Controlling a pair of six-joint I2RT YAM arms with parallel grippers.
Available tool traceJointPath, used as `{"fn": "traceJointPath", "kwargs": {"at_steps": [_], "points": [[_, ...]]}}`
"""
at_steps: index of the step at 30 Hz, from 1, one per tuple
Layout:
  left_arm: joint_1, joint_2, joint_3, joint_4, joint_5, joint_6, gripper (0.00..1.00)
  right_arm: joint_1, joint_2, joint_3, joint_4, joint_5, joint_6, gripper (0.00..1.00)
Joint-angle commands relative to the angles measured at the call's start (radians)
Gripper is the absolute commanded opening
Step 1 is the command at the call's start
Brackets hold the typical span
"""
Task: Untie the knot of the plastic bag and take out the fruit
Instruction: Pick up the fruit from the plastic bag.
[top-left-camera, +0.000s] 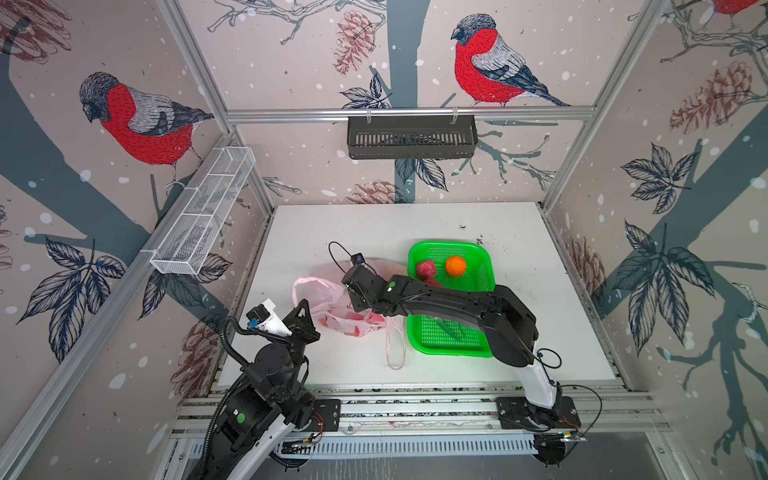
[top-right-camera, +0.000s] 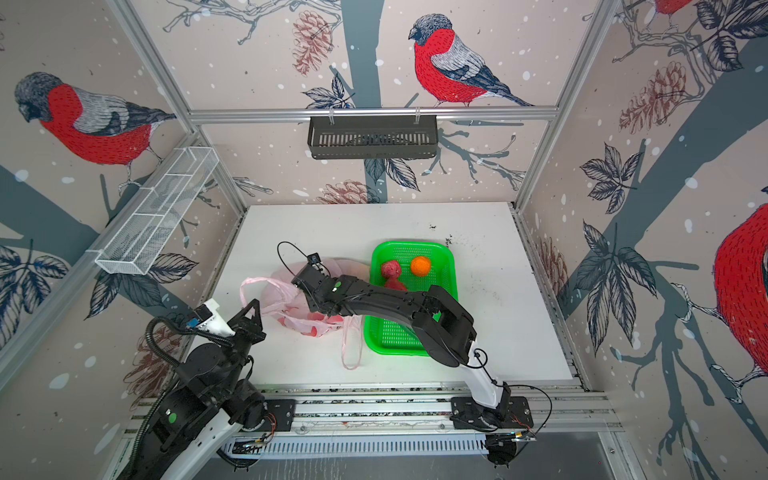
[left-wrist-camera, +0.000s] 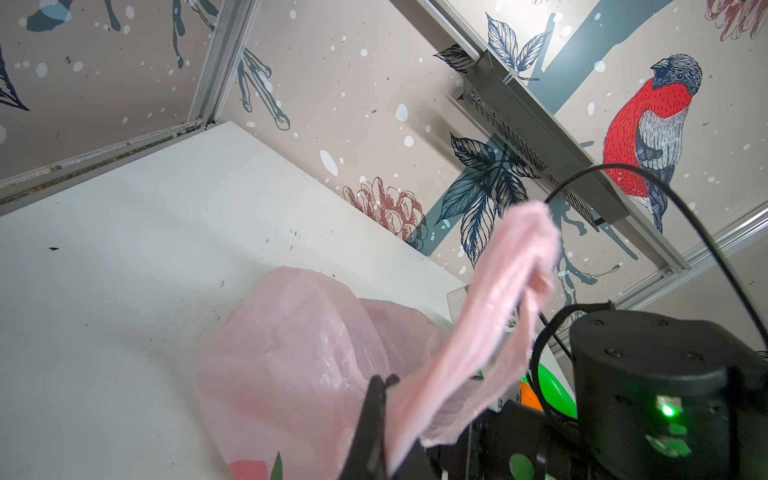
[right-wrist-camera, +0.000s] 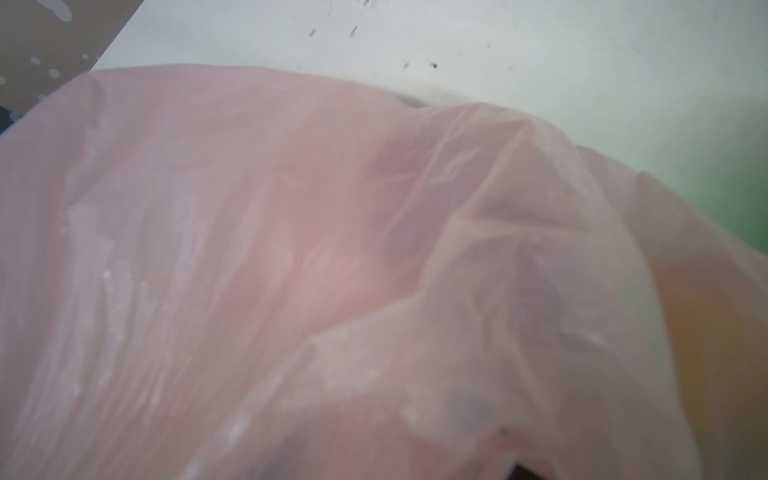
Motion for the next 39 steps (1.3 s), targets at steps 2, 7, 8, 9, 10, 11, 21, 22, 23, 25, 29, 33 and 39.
{"fn": "traceJointPath", "kwargs": {"at_steps": [2,7,8,9,10,11,21,22,23,25,29,33,39], "points": [[0.002,-0.003,-0.012,0.006,-0.019,-0.031,0.0,-0.03,0.016,0.026,0.043,0.031,-0.052,0.61],[0.002,-0.003,-0.032,0.02,-0.018,-0.039,0.0,-0.047,0.034,0.049,0.045,0.035,-0.121,0.7],[0.001,-0.002,-0.036,0.023,-0.015,-0.04,0.0,-0.05,0.041,0.055,0.044,0.029,-0.133,0.73],[0.002,-0.002,-0.039,0.028,-0.015,-0.039,0.0,-0.054,0.046,0.06,0.045,0.02,-0.147,0.75],[0.002,-0.003,-0.041,0.031,-0.013,-0.038,0.0,-0.059,0.05,0.062,0.05,0.017,-0.158,0.77],[0.002,-0.004,-0.042,0.033,-0.013,-0.038,0.0,-0.059,0.054,0.063,0.056,0.011,-0.172,0.79],[0.002,-0.003,-0.051,0.031,-0.006,-0.038,0.0,-0.071,0.088,0.077,0.109,-0.007,-0.359,0.99],[0.002,-0.003,-0.051,0.031,-0.005,-0.037,0.0,-0.073,0.095,0.086,0.106,-0.009,-0.374,0.99],[0.002,-0.002,-0.051,0.031,-0.005,-0.036,0.0,-0.076,0.103,0.095,0.104,-0.013,-0.389,0.99],[0.002,-0.003,-0.051,0.03,-0.003,-0.032,0.0,-0.082,0.114,0.111,0.101,-0.03,-0.413,0.99],[0.002,-0.003,-0.051,0.026,0.005,-0.03,0.0,-0.101,0.141,0.156,0.075,-0.07,-0.436,0.99],[0.002,-0.003,-0.059,0.029,0.009,-0.028,0.0,-0.117,0.184,0.219,0.038,-0.109,-0.461,0.99],[0.002,-0.003,-0.079,0.042,0.001,-0.031,0.0,-0.127,0.254,0.291,-0.017,-0.165,-0.485,0.99]]}}
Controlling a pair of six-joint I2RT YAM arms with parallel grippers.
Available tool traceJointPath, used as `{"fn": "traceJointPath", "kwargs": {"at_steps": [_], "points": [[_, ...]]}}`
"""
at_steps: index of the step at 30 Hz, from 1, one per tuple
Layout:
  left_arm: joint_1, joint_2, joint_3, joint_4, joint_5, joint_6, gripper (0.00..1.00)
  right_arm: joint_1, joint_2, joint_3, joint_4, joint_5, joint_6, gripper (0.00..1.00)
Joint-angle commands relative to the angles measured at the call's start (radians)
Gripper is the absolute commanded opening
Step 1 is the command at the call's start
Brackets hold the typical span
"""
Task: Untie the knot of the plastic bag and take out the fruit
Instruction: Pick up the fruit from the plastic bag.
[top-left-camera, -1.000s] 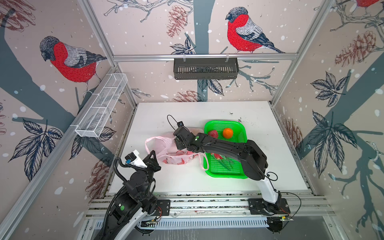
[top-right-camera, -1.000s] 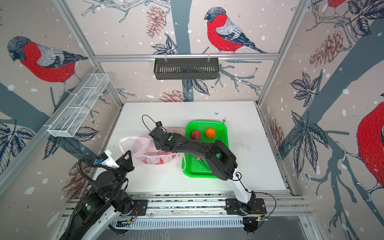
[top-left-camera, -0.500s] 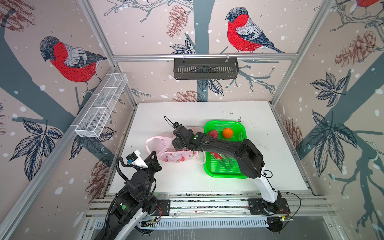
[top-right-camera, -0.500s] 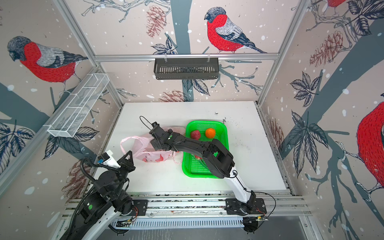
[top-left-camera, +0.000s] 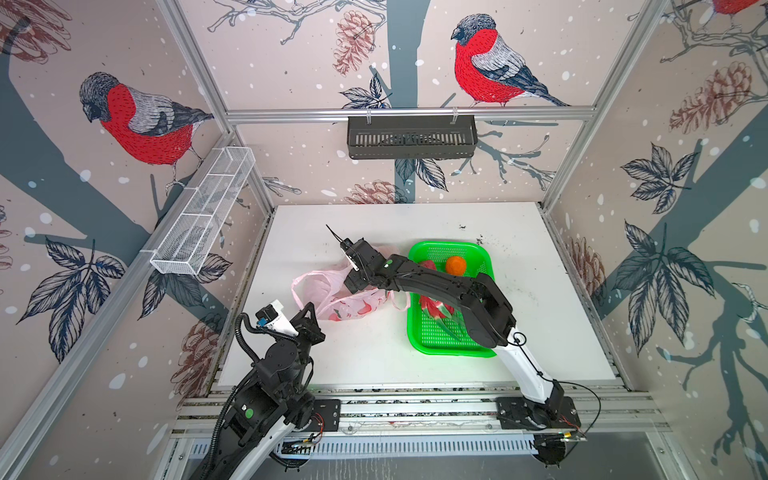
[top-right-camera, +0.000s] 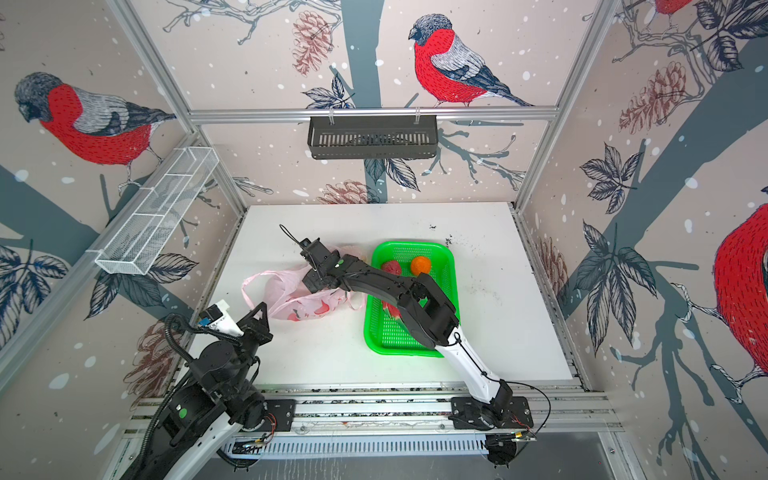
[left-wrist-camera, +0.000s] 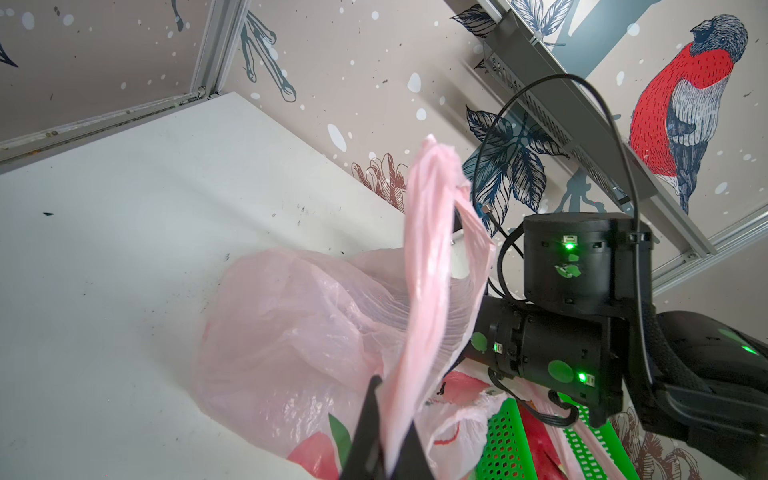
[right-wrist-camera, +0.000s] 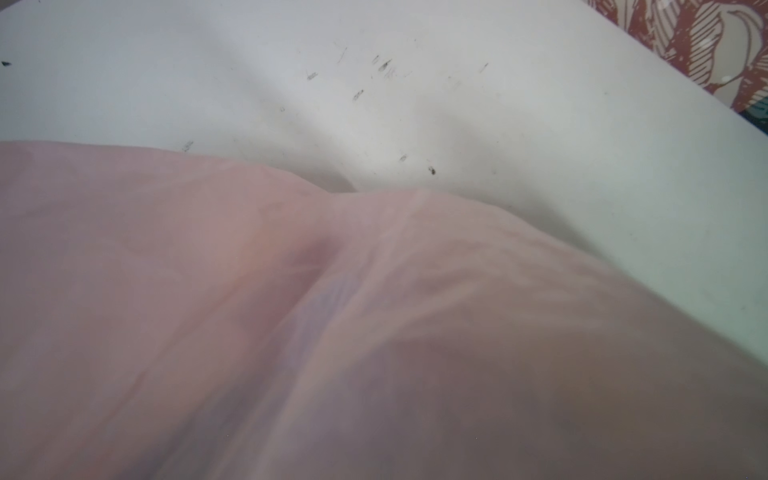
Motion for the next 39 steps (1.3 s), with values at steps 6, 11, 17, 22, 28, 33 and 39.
{"fn": "traceJointPath", "kwargs": {"at_steps": [6,11,17,22,28,33,39], "points": [[0.002,-0.003,-0.038,0.088,-0.033,0.013,0.0,-0.01,0.051,0.021,-0.032,-0.071,-0.038,0.99],[0.002,-0.003,-0.061,0.105,-0.034,0.016,0.0,-0.012,0.063,-0.004,-0.001,-0.096,-0.051,0.98],[0.002,-0.002,-0.084,0.107,-0.04,0.014,0.0,0.009,0.056,-0.018,-0.009,-0.095,-0.054,0.75],[0.002,-0.003,-0.116,0.129,-0.045,0.02,0.0,0.057,-0.01,-0.091,0.01,-0.052,-0.036,0.56],[0.002,-0.003,-0.149,0.135,-0.032,0.007,0.0,0.121,-0.053,-0.12,0.006,0.007,0.083,0.4],[0.002,-0.003,-0.157,0.132,-0.021,-0.004,0.0,0.145,-0.059,-0.106,-0.017,0.02,0.231,0.34],[0.002,-0.003,-0.151,0.118,-0.023,-0.001,0.0,0.15,-0.065,-0.091,-0.041,-0.004,0.366,0.32]]}}
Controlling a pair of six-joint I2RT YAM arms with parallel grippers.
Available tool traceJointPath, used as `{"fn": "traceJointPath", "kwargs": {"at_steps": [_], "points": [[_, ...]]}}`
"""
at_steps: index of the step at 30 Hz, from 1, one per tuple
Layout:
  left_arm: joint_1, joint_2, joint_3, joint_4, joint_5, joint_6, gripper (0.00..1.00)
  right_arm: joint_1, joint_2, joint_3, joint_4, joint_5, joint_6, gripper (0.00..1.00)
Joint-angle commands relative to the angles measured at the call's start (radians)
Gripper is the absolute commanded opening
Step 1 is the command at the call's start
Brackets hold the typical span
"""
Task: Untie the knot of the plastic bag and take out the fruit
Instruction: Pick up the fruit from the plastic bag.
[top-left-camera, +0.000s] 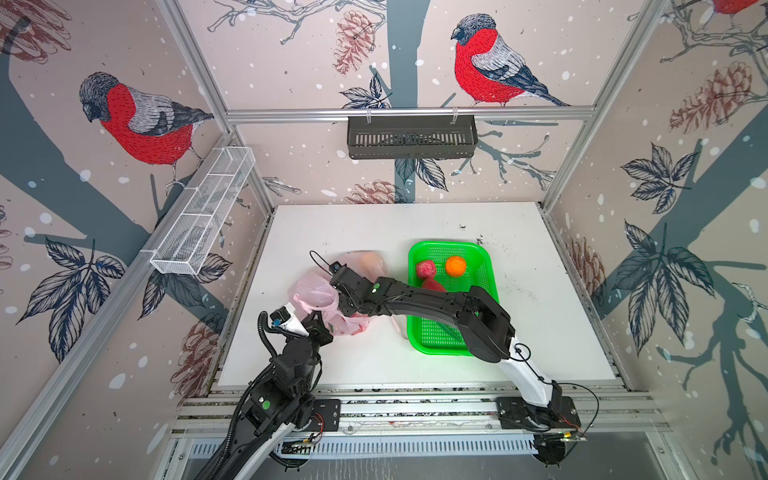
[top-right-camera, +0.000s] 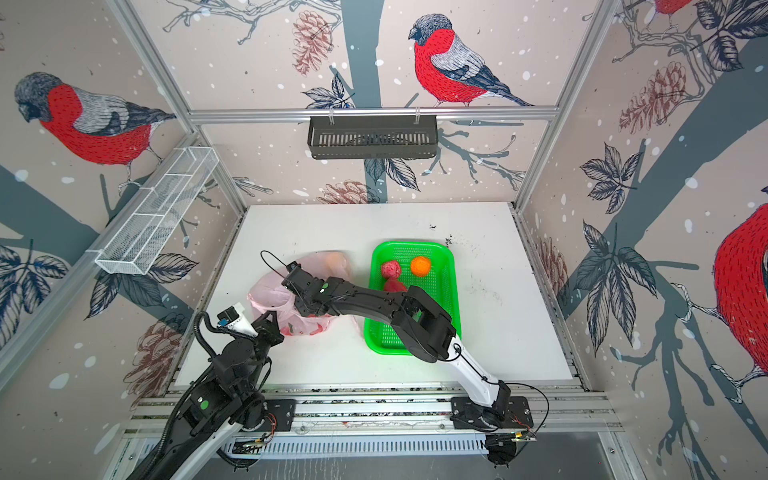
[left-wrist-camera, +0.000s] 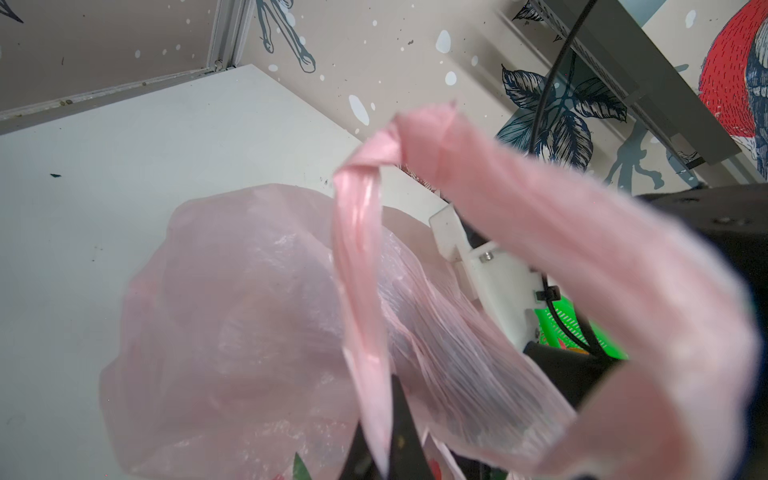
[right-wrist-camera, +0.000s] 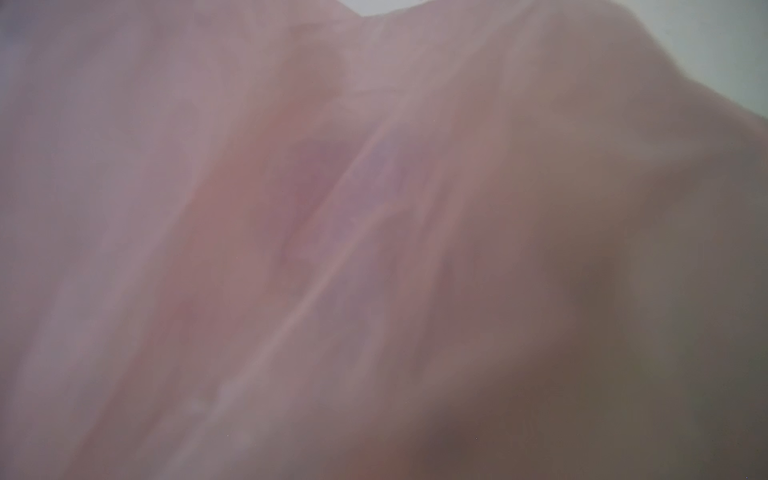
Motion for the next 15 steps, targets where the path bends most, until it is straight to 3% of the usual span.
{"fn": "traceJointPath", "kwargs": {"at_steps": [1,4,7,15], "points": [[0.002,-0.002,0.006,0.028,-0.008,-0.006,0.0,0.003,-0.013,0.008,-0.026,-0.012,0.096,0.32],[0.002,-0.002,0.014,0.022,-0.012,-0.004,0.0,0.004,-0.03,0.0,-0.015,0.026,0.058,0.37],[0.002,-0.002,0.023,0.017,-0.012,0.0,0.0,-0.001,-0.047,-0.025,0.028,0.055,-0.034,0.58],[0.002,-0.003,0.065,-0.018,0.002,0.004,0.0,-0.025,-0.05,-0.05,0.146,0.045,-0.271,0.91]]}}
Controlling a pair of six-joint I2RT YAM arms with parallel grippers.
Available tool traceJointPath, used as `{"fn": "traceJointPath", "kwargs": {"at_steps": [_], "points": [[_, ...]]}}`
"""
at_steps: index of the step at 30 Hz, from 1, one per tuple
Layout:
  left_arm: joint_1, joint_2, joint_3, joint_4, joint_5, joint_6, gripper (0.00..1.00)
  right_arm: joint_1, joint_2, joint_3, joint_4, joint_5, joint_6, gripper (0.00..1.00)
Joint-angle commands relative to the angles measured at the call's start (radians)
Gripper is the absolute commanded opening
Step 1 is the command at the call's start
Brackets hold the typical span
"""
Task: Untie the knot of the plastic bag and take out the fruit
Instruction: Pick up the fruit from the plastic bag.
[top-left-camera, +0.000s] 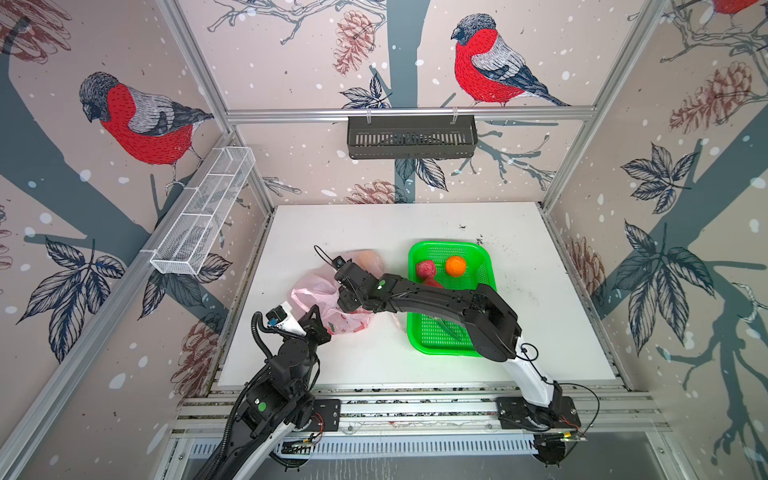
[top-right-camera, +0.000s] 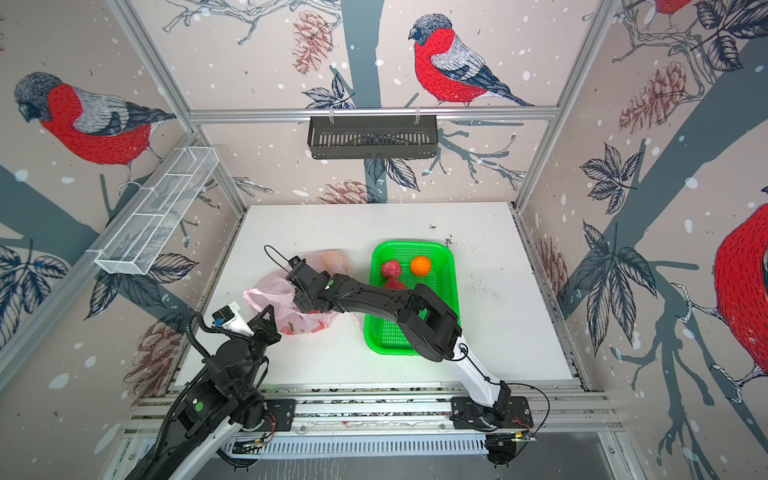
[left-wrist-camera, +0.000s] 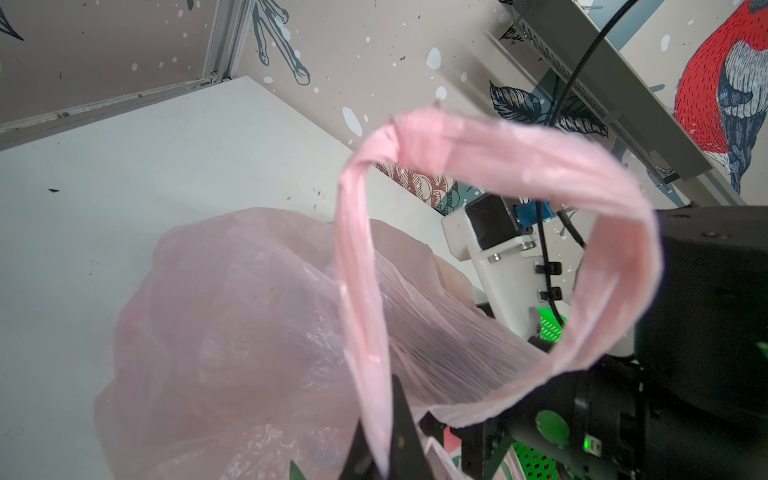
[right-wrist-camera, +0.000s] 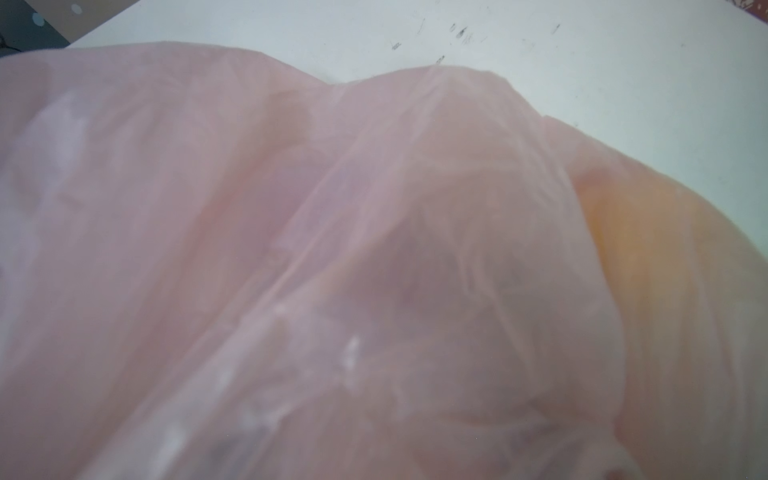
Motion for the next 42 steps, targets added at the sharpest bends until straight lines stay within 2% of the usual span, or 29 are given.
{"fn": "traceJointPath", "kwargs": {"at_steps": [1,3,13,18,25,33,42], "points": [[0.002,-0.002,0.02,-0.003,0.009,0.006,0.0,-0.008,0.009,0.017,0.08,-0.002,-0.136,0.94],[0.002,-0.002,0.028,-0.006,0.018,0.009,0.0,-0.016,0.022,0.039,0.086,-0.023,-0.168,1.0],[0.002,-0.002,0.089,-0.011,0.044,0.058,0.0,-0.036,0.135,0.211,0.025,-0.112,-0.295,0.99],[0.002,-0.002,0.118,0.0,0.037,0.067,0.0,-0.052,0.151,0.223,0.046,-0.196,-0.34,0.99],[0.002,0.006,0.157,0.031,-0.03,0.088,0.0,-0.065,0.139,0.225,0.041,-0.332,-0.397,0.99],[0.002,0.021,0.183,0.036,-0.006,0.092,0.0,-0.065,0.197,0.29,0.042,-0.339,-0.502,0.99],[0.002,-0.002,0.194,0.015,0.022,0.088,0.0,-0.1,0.306,0.388,0.014,-0.348,-0.53,0.99]]}}
